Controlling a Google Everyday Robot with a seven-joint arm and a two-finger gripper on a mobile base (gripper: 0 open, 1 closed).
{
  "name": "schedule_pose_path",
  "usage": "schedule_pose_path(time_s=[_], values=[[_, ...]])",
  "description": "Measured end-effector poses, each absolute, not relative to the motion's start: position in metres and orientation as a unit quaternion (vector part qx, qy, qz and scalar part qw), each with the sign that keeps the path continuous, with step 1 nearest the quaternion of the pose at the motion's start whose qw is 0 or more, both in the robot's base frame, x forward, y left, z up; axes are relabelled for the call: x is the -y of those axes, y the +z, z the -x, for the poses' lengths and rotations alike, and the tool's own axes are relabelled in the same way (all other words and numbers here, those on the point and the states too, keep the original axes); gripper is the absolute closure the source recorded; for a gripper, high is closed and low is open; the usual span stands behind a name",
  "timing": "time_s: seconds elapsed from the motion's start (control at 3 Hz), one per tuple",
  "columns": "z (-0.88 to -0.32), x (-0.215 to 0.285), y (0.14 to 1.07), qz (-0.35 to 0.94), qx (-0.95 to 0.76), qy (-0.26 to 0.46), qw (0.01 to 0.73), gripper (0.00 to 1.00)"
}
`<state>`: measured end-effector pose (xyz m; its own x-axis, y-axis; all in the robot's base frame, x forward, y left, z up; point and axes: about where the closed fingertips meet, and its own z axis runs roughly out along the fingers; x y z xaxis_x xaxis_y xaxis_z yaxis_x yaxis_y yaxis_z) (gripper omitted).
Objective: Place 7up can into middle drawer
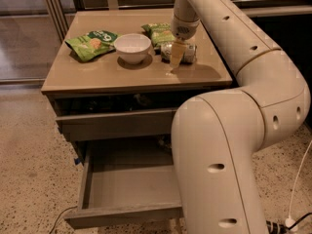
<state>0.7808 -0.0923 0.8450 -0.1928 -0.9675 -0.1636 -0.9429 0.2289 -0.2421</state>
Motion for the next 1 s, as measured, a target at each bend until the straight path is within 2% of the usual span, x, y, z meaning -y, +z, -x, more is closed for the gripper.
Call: schedule_pose_path(time_s=[0.33,0.67,1.0], values=[[-0.7877,0.0979,0.8364,0.615,-0.774,-0.049,0.142,0.29],[-0.7947,0.1034,0.8274,0.611,-0.777,-0.054,0.14,0.4],[-0.7955,0.1039,0.829,0.61,-0.778,-0.054,0.14,0.71]])
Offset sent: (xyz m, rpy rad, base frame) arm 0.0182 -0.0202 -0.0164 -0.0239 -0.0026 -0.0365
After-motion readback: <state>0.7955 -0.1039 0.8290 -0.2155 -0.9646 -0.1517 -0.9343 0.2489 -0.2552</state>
